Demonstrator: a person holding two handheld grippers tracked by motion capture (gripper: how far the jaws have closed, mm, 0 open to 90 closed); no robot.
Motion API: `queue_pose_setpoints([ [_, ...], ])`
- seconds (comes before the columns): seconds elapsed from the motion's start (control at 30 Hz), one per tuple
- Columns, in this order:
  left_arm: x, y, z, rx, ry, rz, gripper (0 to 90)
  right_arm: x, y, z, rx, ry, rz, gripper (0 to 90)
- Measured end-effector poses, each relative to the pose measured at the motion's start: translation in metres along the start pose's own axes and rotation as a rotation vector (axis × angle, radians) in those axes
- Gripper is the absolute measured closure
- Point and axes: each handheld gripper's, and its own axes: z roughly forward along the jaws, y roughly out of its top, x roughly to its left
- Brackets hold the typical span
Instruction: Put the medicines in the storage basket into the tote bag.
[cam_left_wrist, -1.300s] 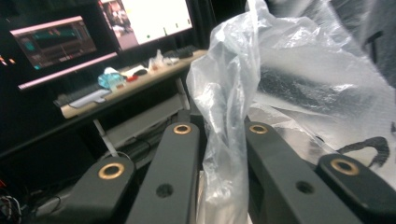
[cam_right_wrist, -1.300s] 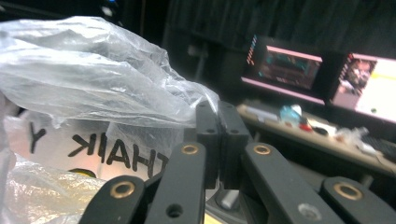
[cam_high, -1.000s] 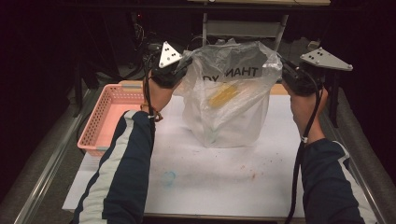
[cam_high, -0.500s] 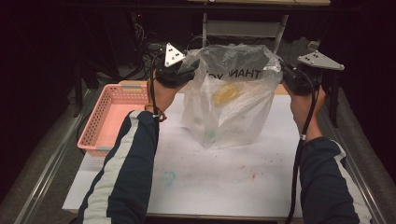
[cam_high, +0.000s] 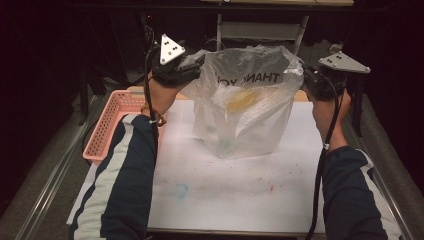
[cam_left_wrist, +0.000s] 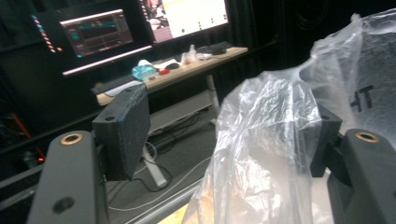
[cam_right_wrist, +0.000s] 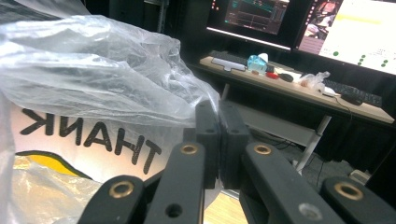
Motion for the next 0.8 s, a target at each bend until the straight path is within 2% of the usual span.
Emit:
queue_pose_setpoints([
  [0.1,0.007,0.002,-0.007,-0.006,0.02,0.006,29.9,-0.001,0.001,-0.001,0.004,-0.005,0.001,89.6],
  [0.23,0.017,0.001,-0.015,0.006,0.023,-0.018,29.7,-0.006,0.0,0.0,0.024,-0.015,0.004,89.7],
  [0.33,0.024,0.001,-0.019,0.003,0.016,-0.025,26.6,-0.009,-0.003,0.002,0.043,-0.019,0.009,89.8],
  [0.4,0.027,0.002,-0.021,-0.004,0.001,-0.046,25.9,-0.011,-0.005,0.003,0.051,-0.021,0.011,89.9],
  [0.47,0.026,0.003,-0.018,0.016,-0.013,-0.058,25.6,-0.012,-0.005,0.005,0.052,-0.02,0.015,90.0],
  [0.53,0.022,0.006,-0.015,0.03,-0.014,-0.026,25.5,-0.011,-0.005,0.006,0.052,-0.022,0.015,89.9],
  [0.6,0.017,0.009,-0.013,0.036,-0.035,-0.021,25.4,-0.009,-0.005,0.006,0.05,-0.021,0.012,88.9],
  [0.67,0.011,0.012,-0.014,0.039,-0.028,0.003,22.8,-0.008,-0.004,0.005,0.047,-0.024,0.017,80.3],
  [0.77,0.005,0.012,-0.016,0.059,-0.033,0.045,20.7,-0.008,-0.005,-0.002,0.035,-0.017,0.038,59.2],
  [0.8,0.004,0.01,-0.018,0.063,-0.031,0.059,20.3,-0.008,-0.005,-0.005,0.021,-0.02,0.036,55.7],
])
